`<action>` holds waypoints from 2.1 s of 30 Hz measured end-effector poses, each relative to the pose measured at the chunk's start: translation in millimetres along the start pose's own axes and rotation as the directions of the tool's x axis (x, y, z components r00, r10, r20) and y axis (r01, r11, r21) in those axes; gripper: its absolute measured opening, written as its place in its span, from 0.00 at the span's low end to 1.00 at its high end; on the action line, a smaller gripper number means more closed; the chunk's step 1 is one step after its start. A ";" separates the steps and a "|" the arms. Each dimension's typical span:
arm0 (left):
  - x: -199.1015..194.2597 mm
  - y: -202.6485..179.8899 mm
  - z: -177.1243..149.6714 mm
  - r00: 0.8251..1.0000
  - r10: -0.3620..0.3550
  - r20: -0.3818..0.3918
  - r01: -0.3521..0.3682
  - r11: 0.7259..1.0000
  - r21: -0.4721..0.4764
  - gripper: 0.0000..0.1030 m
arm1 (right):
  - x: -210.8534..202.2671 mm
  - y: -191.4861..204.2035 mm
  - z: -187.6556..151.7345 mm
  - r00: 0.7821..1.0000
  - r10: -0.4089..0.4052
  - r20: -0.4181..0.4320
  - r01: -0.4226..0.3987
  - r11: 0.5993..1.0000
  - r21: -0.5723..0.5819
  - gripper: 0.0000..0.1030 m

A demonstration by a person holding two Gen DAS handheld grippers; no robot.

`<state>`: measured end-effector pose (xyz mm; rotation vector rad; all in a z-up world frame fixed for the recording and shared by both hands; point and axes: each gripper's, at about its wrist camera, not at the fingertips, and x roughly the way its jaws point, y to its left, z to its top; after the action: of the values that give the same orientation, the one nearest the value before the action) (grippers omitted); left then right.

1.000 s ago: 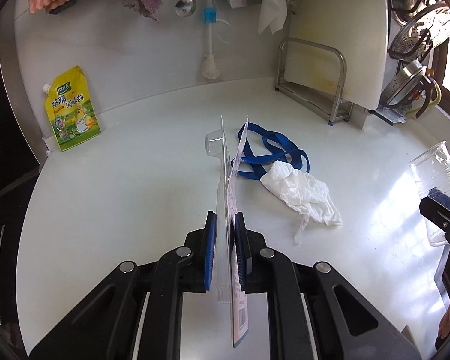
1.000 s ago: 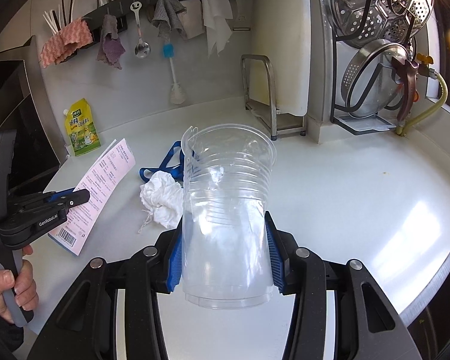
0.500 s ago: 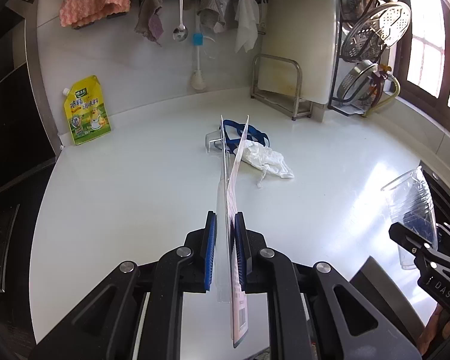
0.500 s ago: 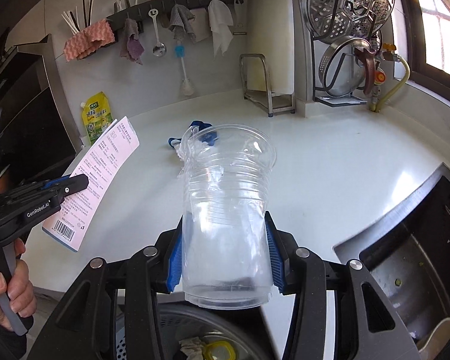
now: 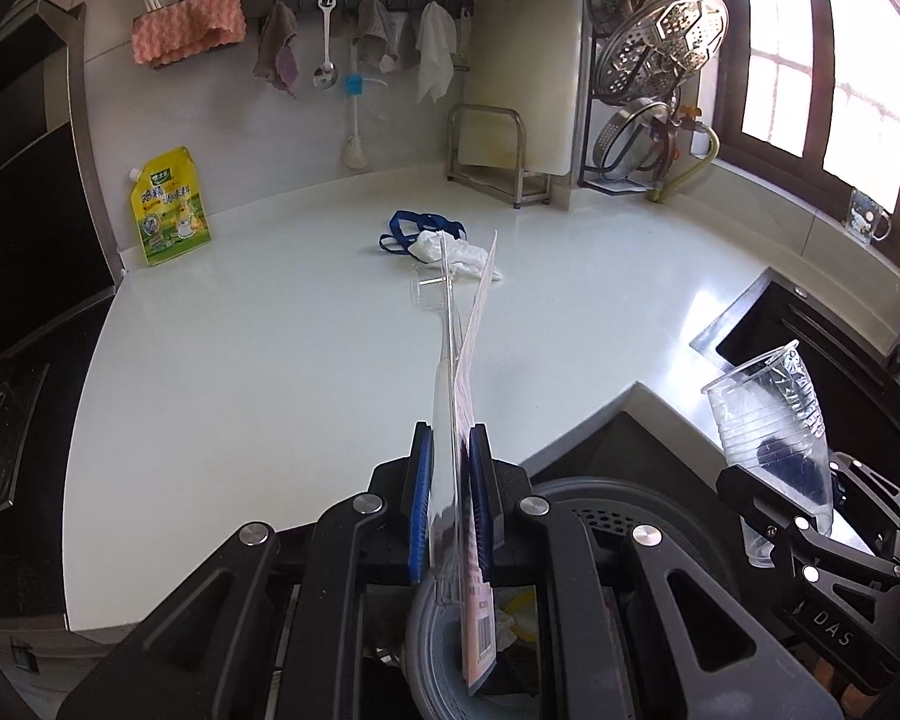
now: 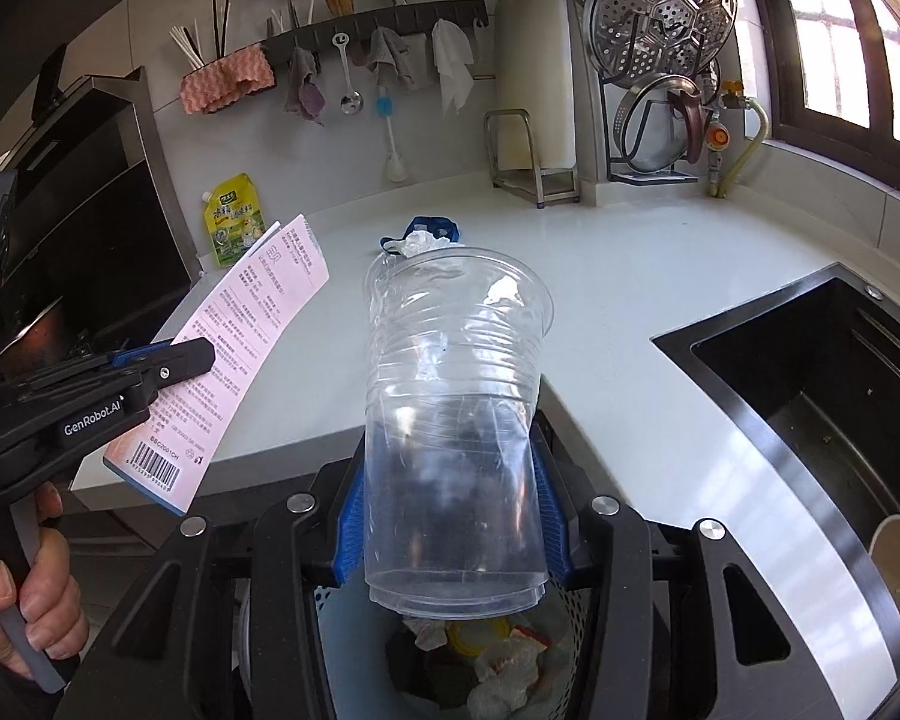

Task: Collect trash
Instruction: 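Carry the receipt and clear cup over the bin, then open both tools to drop the receipt and cup into the bin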

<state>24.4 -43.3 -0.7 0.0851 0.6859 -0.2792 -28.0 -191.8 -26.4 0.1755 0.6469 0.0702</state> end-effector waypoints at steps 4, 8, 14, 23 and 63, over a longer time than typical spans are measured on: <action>-8.6 -9.4 -20.1 1.000 -0.028 -0.005 0.028 1.000 -0.008 0.13 | -13.0 4.2 -23.3 1.000 -0.013 -0.019 0.013 1.000 -0.015 0.43; -12.0 -17.6 -43.1 0.998 -0.058 -0.026 0.058 0.998 -0.008 0.13 | -18.5 4.1 -44.1 0.999 -0.011 -0.039 0.011 1.000 -0.008 0.43; -5.1 -33.3 -69.6 0.996 -0.065 -0.065 0.067 0.998 0.016 0.13 | -7.2 -0.4 -65.9 0.996 -0.010 -0.086 0.012 1.000 0.016 0.43; 10.1 -37.5 -88.2 0.991 -0.054 -0.120 0.059 0.997 0.039 0.14 | 2.8 -7.0 -77.1 0.994 -0.004 -0.108 0.010 0.999 0.051 0.44; 1.0 -0.1 -78.1 0.995 -0.054 -0.085 0.054 0.999 -0.004 0.66 | -4.8 -26.8 -67.8 0.999 -0.009 -0.043 0.016 0.985 0.170 0.72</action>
<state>-22.7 -30.4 -61.6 0.0773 0.7734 -0.3288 -72.6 -209.2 -81.7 0.3355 0.6964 0.0060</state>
